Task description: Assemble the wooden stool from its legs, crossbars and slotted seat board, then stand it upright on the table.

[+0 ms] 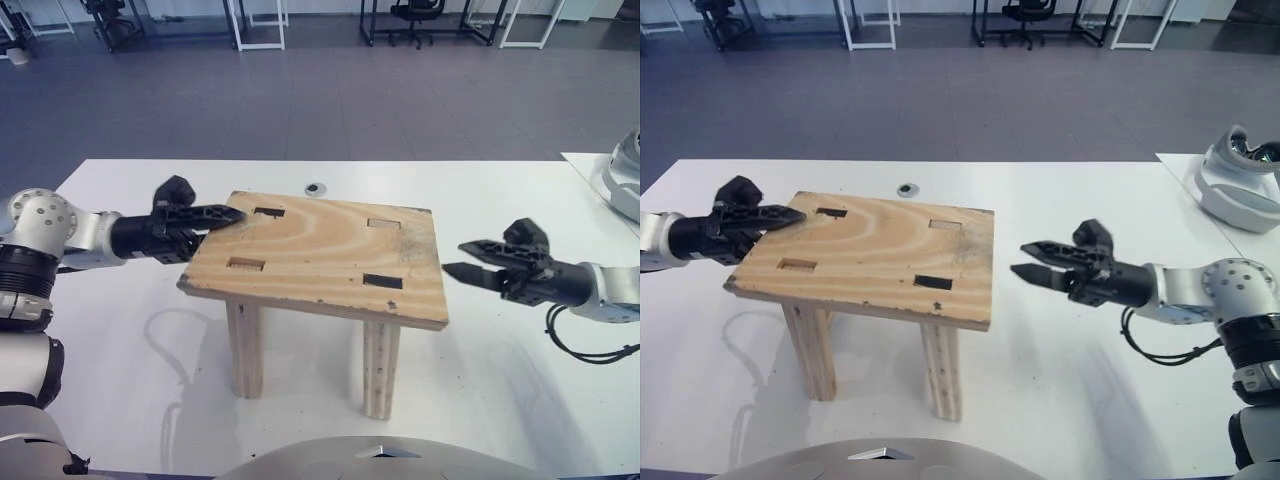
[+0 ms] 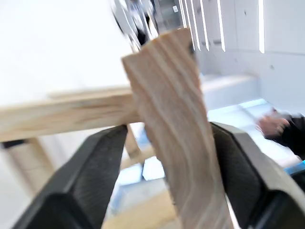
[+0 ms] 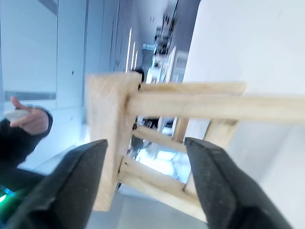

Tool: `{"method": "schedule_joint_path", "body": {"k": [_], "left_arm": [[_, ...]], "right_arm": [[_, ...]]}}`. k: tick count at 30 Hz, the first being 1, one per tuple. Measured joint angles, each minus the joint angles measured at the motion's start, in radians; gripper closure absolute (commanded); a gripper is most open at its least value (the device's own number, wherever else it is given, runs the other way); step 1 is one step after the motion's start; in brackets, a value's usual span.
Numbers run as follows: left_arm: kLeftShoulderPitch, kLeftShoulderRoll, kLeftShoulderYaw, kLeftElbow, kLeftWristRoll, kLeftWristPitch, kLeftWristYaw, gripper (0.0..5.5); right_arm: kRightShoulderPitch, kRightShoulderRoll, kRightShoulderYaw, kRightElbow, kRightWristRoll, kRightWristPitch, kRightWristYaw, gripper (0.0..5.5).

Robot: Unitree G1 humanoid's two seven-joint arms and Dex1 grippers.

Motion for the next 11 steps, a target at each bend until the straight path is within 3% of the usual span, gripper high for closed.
{"method": "schedule_joint_path", "body": {"k": [5,8,11], "left_arm": [[0.0,0.015,0.227,0.165,0.129,-0.167,0.016,1.01],[0.083,0.021,0.307,0.13,0.272,-0.477,0.038,0.64],[0.234,-0.062,0.348,0.042,0.456,-0.865,0.222,0.64]], "right_arm": [[0.118,0.049,-0.235,-0.035,-0.112,-0.151,-0.059,1.25],[0.14,0.14,-0.291,-0.067,-0.427,-0.481,-0.103,1.25],[0.148,0.229,-0.28,-0.069,-0.74,-0.817,-0.184,1.25]]}}
